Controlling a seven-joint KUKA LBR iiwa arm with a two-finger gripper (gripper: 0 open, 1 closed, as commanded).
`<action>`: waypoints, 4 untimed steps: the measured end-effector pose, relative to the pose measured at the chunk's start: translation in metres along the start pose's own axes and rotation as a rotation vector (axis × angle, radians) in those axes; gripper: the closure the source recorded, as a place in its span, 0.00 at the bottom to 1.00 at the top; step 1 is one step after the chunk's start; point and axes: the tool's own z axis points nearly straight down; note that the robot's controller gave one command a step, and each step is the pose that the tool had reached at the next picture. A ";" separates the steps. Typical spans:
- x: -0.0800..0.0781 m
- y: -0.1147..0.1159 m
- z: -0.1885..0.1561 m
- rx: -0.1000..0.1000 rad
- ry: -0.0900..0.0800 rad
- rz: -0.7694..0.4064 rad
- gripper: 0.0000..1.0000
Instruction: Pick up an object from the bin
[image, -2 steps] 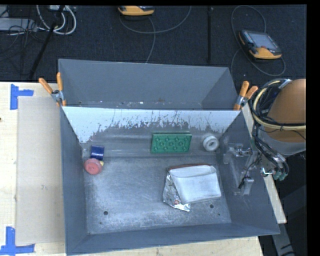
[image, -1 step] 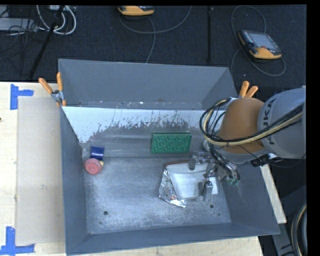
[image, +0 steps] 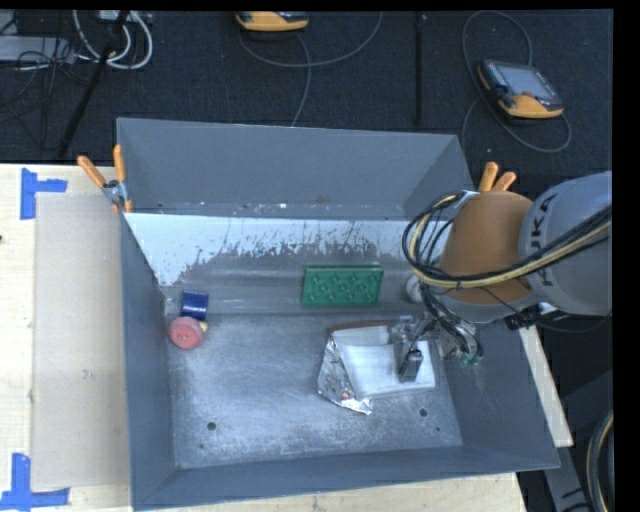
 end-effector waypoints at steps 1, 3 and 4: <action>-0.003 0.002 0.003 -0.001 -0.023 0.001 0.00; -0.022 -0.015 -0.142 -0.003 -0.018 0.053 1.00; -0.008 0.000 -0.130 -0.005 -0.006 0.026 1.00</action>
Offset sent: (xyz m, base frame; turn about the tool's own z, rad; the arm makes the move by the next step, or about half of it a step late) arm 0.0000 0.0000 0.0000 0.0000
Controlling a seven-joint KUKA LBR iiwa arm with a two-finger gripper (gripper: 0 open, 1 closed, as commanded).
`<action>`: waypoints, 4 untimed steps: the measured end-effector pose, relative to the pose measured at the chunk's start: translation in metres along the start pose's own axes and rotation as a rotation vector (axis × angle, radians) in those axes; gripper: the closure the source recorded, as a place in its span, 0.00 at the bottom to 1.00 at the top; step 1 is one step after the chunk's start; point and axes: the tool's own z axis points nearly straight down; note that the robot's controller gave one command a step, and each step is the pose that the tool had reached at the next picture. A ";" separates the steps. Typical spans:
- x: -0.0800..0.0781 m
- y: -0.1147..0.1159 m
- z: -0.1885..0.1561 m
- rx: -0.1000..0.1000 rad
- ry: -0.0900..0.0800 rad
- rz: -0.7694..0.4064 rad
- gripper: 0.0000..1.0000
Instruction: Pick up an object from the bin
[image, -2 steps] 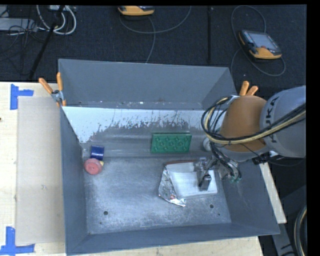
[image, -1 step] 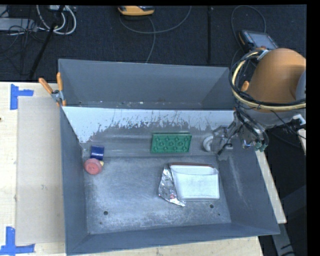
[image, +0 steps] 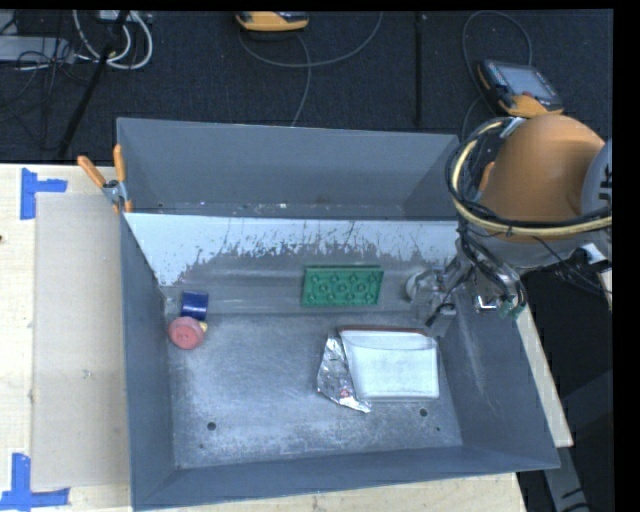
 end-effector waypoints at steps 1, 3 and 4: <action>0.000 0.000 0.000 0.001 -0.001 -0.001 0.00; 0.003 0.008 0.137 0.000 0.011 0.101 0.00; -0.001 0.007 0.129 0.002 -0.003 0.099 1.00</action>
Offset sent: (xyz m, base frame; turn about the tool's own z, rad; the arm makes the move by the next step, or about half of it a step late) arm 0.0000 0.0000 0.0000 0.0000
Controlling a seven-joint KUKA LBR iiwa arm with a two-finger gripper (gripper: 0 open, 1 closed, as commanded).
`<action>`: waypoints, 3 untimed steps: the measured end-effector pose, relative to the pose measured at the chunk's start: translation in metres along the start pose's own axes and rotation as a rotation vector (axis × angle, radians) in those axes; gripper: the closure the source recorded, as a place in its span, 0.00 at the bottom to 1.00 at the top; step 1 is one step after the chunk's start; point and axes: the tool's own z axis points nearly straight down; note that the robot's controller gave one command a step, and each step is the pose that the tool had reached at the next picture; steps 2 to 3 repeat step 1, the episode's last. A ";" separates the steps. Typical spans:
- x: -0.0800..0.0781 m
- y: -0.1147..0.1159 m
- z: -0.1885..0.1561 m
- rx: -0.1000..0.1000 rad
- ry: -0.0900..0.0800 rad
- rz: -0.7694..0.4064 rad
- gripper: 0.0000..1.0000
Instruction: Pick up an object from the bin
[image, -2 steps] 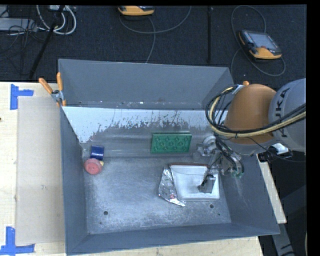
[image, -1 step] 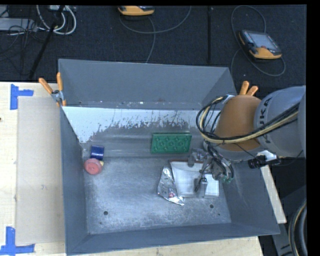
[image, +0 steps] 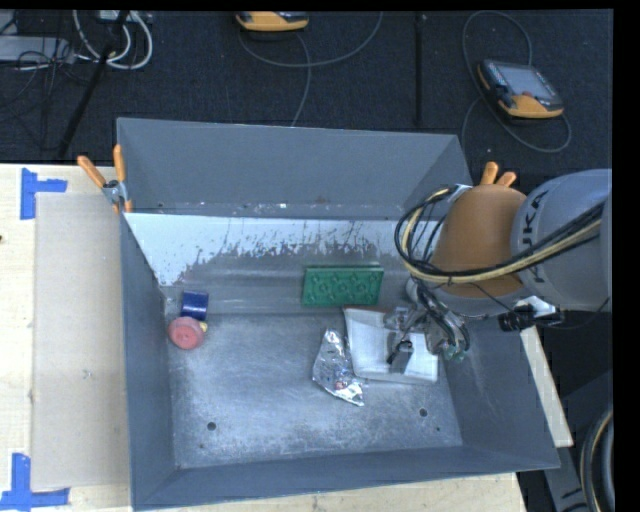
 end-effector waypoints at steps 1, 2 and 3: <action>-0.001 0.003 -0.166 -0.001 -0.006 -0.026 1.00; -0.001 0.003 -0.166 -0.001 -0.006 -0.026 1.00; -0.001 0.003 -0.166 -0.001 -0.006 -0.026 1.00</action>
Offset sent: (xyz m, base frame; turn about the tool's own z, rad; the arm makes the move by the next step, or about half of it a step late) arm -0.0002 0.0031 0.1621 -0.0290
